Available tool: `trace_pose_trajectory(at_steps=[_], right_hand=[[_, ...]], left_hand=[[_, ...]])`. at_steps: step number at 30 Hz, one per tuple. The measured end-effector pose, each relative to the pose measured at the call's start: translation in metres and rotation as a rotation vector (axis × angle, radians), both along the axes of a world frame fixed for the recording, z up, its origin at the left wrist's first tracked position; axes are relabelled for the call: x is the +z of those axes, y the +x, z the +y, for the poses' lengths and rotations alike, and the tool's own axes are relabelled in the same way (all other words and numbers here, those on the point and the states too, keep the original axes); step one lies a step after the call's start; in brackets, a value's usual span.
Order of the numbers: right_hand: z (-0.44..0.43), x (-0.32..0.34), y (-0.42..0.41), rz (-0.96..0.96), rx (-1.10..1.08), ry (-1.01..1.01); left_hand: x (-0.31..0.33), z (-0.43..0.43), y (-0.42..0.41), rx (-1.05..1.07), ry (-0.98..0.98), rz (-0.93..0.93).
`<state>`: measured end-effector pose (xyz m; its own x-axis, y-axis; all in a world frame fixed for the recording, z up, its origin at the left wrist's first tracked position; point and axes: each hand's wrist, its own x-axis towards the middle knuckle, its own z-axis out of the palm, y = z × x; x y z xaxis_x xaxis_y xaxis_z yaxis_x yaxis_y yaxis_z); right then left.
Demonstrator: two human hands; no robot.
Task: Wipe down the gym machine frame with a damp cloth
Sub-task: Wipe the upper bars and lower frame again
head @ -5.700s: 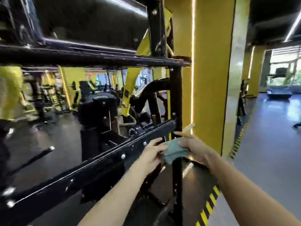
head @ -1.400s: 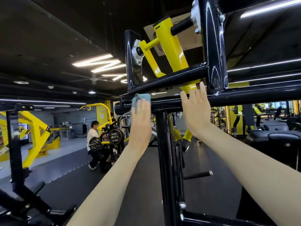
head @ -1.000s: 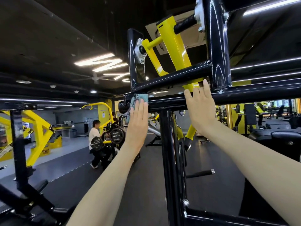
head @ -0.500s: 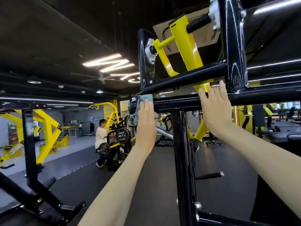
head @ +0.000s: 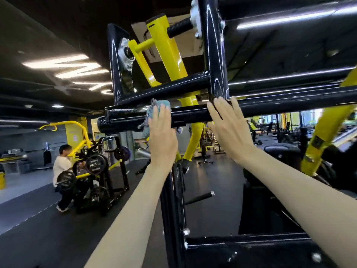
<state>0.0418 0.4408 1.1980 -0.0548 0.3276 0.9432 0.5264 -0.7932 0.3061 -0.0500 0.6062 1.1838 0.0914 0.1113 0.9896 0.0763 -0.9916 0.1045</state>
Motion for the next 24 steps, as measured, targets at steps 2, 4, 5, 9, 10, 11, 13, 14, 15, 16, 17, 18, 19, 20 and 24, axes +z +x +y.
trace_pose_trajectory(at_steps=[2,4,5,9,10,11,13,14,15,16,17,18,19,20,24], right_hand=[[-0.027,-0.008,0.019,-0.038,0.059,0.093],[-0.049,-0.011,0.034,0.015,0.068,0.193],[-0.058,-0.01,0.04,0.064,0.053,0.224],[-0.091,-0.005,0.06,0.159,0.007,0.233],[-0.099,-0.004,0.068,0.166,0.003,0.227],[-0.107,-0.002,0.076,0.177,0.002,0.214],[-0.125,0.004,0.091,0.218,0.008,0.167],[-0.133,0.007,0.097,0.232,0.01,0.122],[-0.139,0.011,0.102,0.236,-0.001,0.072],[-0.144,0.014,0.106,0.229,-0.018,0.023],[-0.146,0.017,0.109,0.214,-0.026,-0.017],[-0.148,0.019,0.111,0.196,-0.017,-0.035],[-0.148,0.021,0.112,0.181,0.005,-0.037],[-0.146,0.023,0.114,0.175,0.019,-0.04],[-0.143,0.026,0.123,0.17,-0.016,0.007]], left_hand=[[-0.008,-0.032,0.03,0.013,0.089,-0.028],[-0.015,-0.062,0.059,0.026,0.136,-0.055],[-0.017,-0.076,0.073,0.012,0.144,-0.081],[-0.017,-0.132,0.102,-0.003,0.098,-0.046],[-0.015,-0.146,0.108,-0.011,0.114,0.014],[-0.012,-0.162,0.115,-0.001,0.172,0.077],[-0.003,-0.181,0.129,0.054,0.327,0.124],[0.0,-0.18,0.134,0.084,0.375,0.128],[0.003,-0.171,0.133,0.146,0.393,0.166],[0.003,-0.157,0.127,0.217,0.398,0.202],[0.001,-0.141,0.116,0.269,0.378,0.175],[-0.005,-0.125,0.107,0.285,0.312,0.131],[-0.011,-0.117,0.098,0.239,0.182,0.068],[-0.013,-0.12,0.095,0.224,0.06,0.018],[0.009,-0.196,0.135,0.196,0.042,0.025]])
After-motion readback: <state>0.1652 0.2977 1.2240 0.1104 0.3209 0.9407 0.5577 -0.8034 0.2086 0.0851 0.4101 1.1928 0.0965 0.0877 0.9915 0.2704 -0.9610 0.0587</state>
